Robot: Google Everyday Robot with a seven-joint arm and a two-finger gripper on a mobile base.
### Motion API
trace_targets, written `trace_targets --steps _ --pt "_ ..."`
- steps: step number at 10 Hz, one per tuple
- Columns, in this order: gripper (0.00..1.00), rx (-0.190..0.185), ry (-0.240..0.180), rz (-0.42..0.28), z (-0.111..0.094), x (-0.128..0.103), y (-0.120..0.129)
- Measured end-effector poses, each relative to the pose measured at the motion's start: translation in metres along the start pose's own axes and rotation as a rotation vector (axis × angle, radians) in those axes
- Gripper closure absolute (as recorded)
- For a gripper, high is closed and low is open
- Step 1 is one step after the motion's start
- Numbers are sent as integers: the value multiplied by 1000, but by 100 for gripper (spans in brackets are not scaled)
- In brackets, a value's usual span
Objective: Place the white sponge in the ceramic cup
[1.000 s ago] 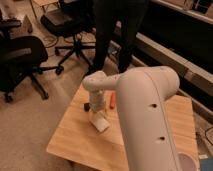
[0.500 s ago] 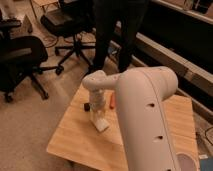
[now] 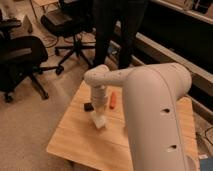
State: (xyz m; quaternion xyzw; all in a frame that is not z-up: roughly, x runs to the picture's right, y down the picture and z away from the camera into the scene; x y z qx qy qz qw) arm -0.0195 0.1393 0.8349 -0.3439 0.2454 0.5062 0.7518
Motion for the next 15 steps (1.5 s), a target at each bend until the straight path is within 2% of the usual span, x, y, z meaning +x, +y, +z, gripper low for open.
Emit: trace_targets --steps 2,3,4,5,6,9,11,15 --pt "100 6 -27 24 -15 5 -5" --pt "100 28 -66 58 -45 17 -16" --pt "100 40 -88 87 -65 30 -22" --pt "100 43 -98 114 -77 45 -26" --pt "100 30 -111 146 -87 66 -24" --pt "100 10 -136 218 -102 108 -29" --pt "100 16 -163 285 -113 132 -53" --pt "100 40 -189 396 -124 150 -114"
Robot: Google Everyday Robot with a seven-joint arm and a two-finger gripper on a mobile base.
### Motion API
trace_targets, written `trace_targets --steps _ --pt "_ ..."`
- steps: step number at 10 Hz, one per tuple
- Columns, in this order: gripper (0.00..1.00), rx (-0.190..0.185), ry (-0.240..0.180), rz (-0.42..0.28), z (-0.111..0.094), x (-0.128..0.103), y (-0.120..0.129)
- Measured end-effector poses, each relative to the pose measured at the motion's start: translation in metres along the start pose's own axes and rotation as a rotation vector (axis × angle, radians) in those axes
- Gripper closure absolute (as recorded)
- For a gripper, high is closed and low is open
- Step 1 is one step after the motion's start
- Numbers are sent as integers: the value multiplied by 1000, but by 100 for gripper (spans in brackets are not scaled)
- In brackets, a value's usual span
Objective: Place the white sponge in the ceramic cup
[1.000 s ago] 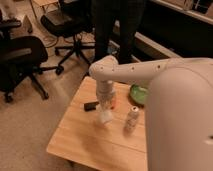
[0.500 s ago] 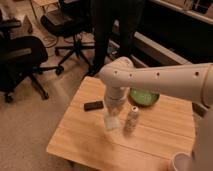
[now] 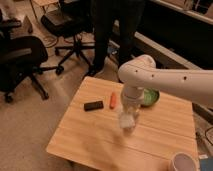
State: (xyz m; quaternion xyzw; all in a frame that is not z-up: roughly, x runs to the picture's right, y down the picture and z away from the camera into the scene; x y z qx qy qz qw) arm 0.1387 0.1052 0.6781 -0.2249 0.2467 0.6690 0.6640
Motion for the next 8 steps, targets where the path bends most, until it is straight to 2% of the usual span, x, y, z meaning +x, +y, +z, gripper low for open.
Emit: trace_targets --steps 2,5,6,8 --pt "100 11 -5 42 -4 4 -27" --pt "100 40 -21 39 -19 22 -51" --pt "100 48 -35 25 -28 26 -52" --pt "100 61 -71 -25 -49 30 -38"
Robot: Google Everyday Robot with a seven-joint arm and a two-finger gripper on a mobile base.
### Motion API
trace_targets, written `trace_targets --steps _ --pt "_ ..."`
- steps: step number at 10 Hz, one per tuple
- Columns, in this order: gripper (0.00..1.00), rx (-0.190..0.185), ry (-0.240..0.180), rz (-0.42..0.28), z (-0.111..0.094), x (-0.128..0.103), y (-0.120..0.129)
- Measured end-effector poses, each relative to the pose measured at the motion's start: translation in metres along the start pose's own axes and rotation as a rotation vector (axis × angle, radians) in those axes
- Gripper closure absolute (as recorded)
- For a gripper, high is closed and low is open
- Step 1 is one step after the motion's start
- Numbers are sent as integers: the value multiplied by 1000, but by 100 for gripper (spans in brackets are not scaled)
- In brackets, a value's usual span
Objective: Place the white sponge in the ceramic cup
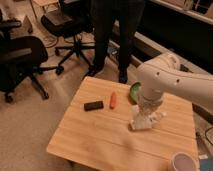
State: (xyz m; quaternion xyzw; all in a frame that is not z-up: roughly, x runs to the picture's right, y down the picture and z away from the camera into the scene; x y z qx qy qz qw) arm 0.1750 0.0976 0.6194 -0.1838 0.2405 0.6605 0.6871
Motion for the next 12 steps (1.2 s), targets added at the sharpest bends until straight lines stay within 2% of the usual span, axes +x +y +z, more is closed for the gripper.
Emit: trace_targets --steps 2,4,6,12 --pt "100 9 -7 -19 -8 8 3" --pt "100 0 23 -1 -1 30 -6" --pt "100 -19 45 43 10 51 -23" --pt "100 -51 78 167 36 83 -84"
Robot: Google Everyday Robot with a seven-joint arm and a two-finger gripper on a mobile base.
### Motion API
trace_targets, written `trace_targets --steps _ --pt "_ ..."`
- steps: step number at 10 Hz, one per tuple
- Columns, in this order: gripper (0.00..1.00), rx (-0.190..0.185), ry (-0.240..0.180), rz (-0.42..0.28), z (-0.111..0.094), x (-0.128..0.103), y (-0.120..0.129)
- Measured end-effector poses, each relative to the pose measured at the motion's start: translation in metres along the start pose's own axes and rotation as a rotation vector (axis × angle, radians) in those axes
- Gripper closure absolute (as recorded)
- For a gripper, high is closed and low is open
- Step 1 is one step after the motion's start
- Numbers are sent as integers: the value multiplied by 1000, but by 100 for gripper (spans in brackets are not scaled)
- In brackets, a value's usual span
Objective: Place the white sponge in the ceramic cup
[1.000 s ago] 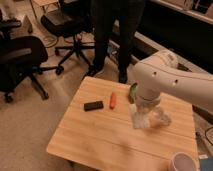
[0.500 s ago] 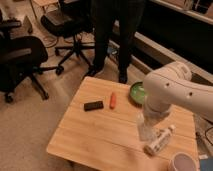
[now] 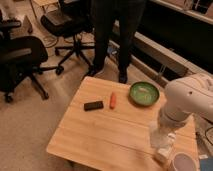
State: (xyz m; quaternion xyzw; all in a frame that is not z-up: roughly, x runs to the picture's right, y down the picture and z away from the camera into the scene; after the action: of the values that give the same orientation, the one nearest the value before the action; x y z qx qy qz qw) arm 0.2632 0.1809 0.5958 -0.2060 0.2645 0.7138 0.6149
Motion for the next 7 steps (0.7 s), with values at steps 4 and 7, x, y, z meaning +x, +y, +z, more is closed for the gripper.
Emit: trace_targets --steps 4,7 --pt "100 -27 8 82 15 28 -43" --pt "100 -54 15 122 25 50 -65"
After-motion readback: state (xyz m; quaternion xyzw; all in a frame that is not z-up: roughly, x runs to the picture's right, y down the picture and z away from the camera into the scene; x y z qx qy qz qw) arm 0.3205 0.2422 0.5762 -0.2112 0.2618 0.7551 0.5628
